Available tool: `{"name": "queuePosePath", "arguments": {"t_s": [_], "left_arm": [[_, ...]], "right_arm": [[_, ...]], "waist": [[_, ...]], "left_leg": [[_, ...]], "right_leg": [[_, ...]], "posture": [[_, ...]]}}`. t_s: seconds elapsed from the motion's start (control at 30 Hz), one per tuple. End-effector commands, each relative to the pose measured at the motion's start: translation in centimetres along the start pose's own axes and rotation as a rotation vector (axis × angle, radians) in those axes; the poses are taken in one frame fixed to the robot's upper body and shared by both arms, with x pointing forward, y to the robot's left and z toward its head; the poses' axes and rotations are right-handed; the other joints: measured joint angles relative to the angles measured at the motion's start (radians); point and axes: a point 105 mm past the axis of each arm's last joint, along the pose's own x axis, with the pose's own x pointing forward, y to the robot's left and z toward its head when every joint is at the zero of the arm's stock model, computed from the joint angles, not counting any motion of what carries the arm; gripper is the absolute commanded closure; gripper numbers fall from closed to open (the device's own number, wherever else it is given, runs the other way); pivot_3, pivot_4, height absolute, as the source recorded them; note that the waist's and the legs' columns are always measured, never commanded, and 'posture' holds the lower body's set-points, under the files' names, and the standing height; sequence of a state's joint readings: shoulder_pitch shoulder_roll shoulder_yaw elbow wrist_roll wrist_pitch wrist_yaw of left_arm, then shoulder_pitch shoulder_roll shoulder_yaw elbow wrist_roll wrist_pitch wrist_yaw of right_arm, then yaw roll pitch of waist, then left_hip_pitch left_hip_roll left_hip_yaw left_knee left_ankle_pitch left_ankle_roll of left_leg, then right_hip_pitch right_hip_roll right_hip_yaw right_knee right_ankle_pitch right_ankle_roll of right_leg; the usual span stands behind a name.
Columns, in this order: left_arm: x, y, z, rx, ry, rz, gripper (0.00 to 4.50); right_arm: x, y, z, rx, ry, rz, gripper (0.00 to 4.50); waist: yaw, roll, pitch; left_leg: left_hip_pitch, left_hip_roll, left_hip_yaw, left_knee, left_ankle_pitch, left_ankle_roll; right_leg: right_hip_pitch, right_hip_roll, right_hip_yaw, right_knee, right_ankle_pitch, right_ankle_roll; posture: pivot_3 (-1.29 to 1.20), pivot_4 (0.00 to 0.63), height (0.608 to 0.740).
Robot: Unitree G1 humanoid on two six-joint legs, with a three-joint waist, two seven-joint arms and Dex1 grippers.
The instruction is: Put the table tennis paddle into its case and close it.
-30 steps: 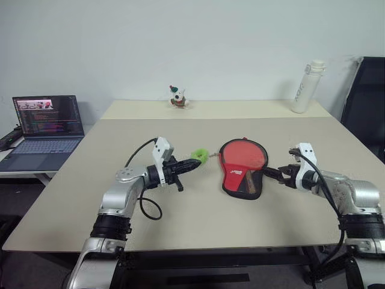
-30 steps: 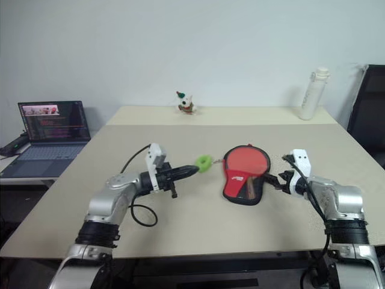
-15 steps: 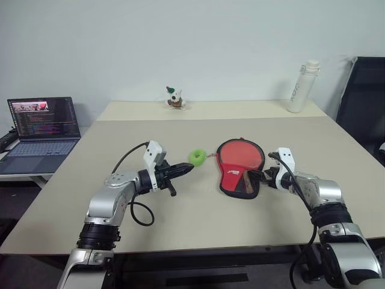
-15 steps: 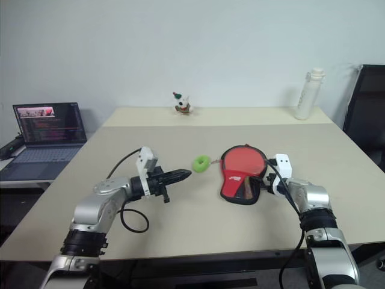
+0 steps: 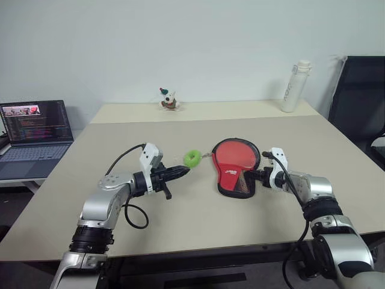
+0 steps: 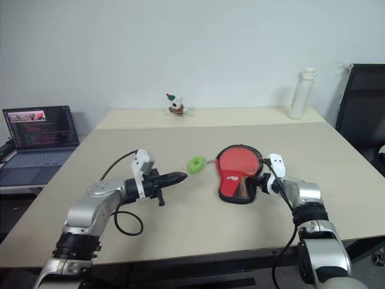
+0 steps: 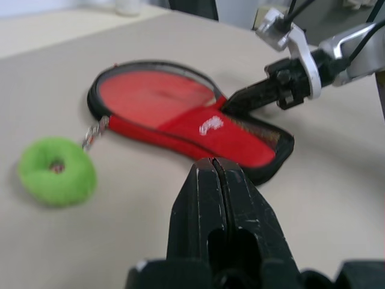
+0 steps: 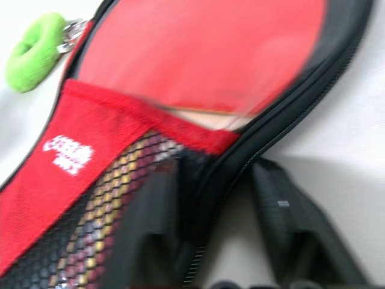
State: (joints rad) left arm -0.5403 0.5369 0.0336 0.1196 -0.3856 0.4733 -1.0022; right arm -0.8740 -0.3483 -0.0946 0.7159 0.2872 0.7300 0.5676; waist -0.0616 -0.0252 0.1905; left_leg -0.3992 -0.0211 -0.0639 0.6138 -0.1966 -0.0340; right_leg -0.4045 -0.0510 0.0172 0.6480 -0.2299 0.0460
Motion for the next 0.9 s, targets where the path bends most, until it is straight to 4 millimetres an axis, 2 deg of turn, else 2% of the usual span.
{"name": "queuePosePath", "arguments": {"t_s": [0.03, 0.1, 0.3, 0.47, 0.63, 0.9], "left_arm": [[-0.9, -0.5, 0.6, 0.053, 0.005, -0.028, 4.50], [-1.4, -0.5, 0.0, 0.047, 0.025, -0.027, 4.50], [-2.5, -0.9, -0.6, 0.038, 0.054, -0.059, 4.50], [-3.4, -1.9, -1.2, 0.025, 0.081, -0.112, 4.50], [-3.9, -2.8, -1.7, 0.007, 0.093, -0.149, 4.50], [-4.0, -3.9, -1.9, -0.012, 0.100, -0.200, 4.50]], "right_arm": [[1.3, 1.8, -1.7, 0.006, 0.072, 0.061, 4.07], [1.8, 2.7, -1.4, 0.002, 0.067, 0.086, 4.47], [2.7, 5.5, -0.5, -0.015, 0.065, 0.187, 4.47], [2.3, 7.5, -0.6, -0.040, 0.095, 0.272, 4.47], [0.7, 9.6, -2.0, -0.055, 0.147, 0.354, 4.47], [-1.5, 13.4, -4.8, -0.015, 0.185, 0.415, 4.47]], "waist": [[-0.003, 0.000, 0.000], [-0.007, 0.000, 0.000], [-0.028, 0.000, 0.000], [-0.029, 0.000, 0.000], [-0.025, 0.000, 0.000], [-0.021, 0.000, 0.000]], "left_leg": [[0.000, 0.000, 0.000, 0.000, 0.000, 0.000], [0.001, 0.000, 0.001, 0.000, 0.000, 0.000], [0.001, 0.002, 0.002, 0.000, 0.000, 0.000], [0.001, 0.009, 0.004, -0.002, -0.001, -0.001], [0.000, 0.015, 0.004, -0.002, -0.002, -0.003], [-0.001, 0.015, 0.004, -0.003, -0.002, -0.003]], "right_leg": [[0.000, 0.000, 0.000, 0.000, 0.000, 0.000], [0.000, 0.000, 0.001, 0.000, 0.000, 0.000], [0.000, 0.001, 0.001, 0.001, 0.000, 0.000], [-0.002, 0.007, 0.003, 0.000, 0.001, -0.001], [-0.004, 0.014, 0.003, 0.000, 0.001, -0.003], [-0.005, 0.014, 0.003, 0.000, 0.000, -0.003]], "posture": [[0.00, 0.150, 0.740], [0.00, 0.150, 0.740], [0.00, 0.150, 0.740], [0.00, 0.150, 0.740], [0.00, 0.150, 0.740], [0.00, 0.150, 0.740]]}}
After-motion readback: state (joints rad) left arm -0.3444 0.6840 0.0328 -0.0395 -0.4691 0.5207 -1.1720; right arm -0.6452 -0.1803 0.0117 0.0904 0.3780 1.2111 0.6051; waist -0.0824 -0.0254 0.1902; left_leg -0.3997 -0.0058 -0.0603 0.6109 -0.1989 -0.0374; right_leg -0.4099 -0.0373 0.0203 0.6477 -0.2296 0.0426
